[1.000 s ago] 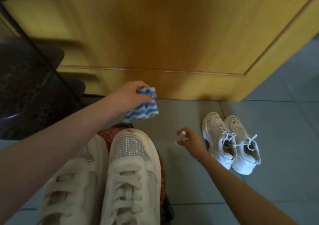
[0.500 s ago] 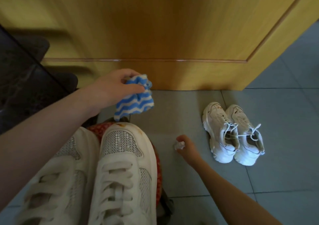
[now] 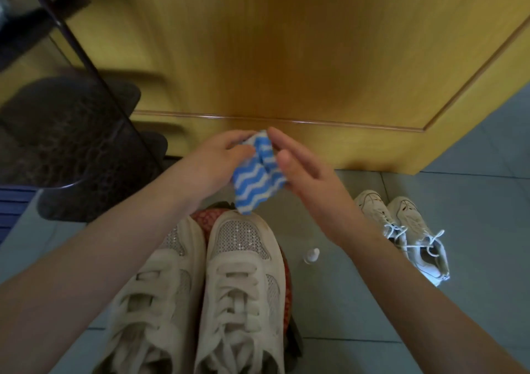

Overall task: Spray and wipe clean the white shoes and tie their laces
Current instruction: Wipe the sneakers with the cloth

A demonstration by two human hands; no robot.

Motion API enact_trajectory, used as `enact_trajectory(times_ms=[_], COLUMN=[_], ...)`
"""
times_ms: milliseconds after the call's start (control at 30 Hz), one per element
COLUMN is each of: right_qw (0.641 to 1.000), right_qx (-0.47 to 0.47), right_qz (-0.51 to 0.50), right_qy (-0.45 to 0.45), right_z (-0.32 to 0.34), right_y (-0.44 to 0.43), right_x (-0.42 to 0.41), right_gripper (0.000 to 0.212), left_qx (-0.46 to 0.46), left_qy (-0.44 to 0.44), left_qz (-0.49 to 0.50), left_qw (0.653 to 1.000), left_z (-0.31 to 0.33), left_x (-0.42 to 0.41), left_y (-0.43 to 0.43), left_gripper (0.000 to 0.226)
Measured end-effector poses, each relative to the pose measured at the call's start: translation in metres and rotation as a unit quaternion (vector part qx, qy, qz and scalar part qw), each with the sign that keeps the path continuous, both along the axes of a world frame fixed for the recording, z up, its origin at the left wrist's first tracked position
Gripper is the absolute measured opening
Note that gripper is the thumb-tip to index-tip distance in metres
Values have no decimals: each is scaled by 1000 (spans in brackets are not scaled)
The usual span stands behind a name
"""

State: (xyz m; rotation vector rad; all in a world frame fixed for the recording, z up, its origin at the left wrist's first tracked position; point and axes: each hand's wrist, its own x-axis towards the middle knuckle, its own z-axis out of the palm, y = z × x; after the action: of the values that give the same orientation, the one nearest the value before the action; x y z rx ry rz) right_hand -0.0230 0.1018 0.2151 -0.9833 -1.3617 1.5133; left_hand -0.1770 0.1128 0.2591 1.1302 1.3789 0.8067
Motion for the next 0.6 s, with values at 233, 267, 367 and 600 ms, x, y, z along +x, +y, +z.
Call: enact_trajectory(times_ms=[233,267,367,600], right_qw=[997,996,991,934], right_qx=[42,35,44,89], right_qz=[-35,-36,8,216], right_qy=[-62,-70,-128,-269], right_z=[0,-2,-8,-17], right_y=[11,14,24,14], right_x=[-25,-22,-13,-31], right_gripper=[38,35,35,38], left_qx=[-64,-45,39,-7], left_qy=[-36,-4,155,324], left_qz=[42,26,-47,-141], left_qw=[996,999,986,935], left_z=[22,20,11,-1], left_x=[-8,-15,-33,-28], left_y=[-24,-31,-57,-102], left_gripper=[52,50,38,78])
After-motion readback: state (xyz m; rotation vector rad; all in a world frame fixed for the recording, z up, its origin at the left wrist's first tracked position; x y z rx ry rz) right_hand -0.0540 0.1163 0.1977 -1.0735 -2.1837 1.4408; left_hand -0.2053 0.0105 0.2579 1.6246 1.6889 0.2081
